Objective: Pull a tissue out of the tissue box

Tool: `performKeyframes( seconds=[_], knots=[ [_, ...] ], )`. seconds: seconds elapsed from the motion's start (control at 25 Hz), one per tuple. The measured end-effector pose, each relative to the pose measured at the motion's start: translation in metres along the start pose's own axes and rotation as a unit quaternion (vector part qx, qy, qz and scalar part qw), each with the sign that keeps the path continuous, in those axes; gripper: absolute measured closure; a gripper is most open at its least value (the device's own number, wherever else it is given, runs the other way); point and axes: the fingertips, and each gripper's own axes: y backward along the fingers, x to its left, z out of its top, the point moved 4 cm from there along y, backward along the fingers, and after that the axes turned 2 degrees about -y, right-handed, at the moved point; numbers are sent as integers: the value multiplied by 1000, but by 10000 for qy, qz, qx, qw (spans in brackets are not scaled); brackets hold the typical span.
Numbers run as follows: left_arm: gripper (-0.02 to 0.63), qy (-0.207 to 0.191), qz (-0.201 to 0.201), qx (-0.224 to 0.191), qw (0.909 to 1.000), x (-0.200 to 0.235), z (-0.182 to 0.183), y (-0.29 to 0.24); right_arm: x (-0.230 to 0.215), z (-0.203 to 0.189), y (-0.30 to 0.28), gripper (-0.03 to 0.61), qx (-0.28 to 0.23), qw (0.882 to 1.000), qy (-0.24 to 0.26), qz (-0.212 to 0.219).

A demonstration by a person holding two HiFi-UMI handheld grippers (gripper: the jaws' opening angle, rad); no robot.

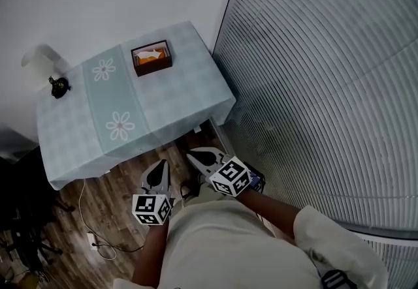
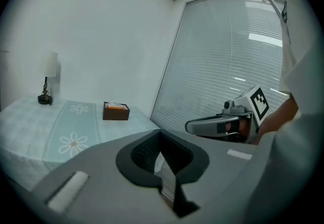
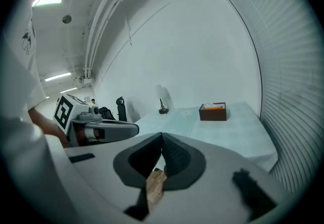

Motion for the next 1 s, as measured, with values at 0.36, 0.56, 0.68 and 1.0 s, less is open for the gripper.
performKeyframes(
  seconds=[0.36,0.56,0.68,1.0],
  knots=[
    [607,145,53,-115,9998,40,20,-15,-36,13,-27,572,-47,9997,-113,-197],
    [607,76,101,-64,9999,69,44,-56,-84,39,-61,572,-123,9998,-104,-140],
    [607,76,178,1,9998,94,60,-93,-129,60,-91,572,-184,9996,-150,-141],
    [607,90,464,267,9985,155,116,-203,-229,126,-163,572,-13,9998,15,220]
  ],
)
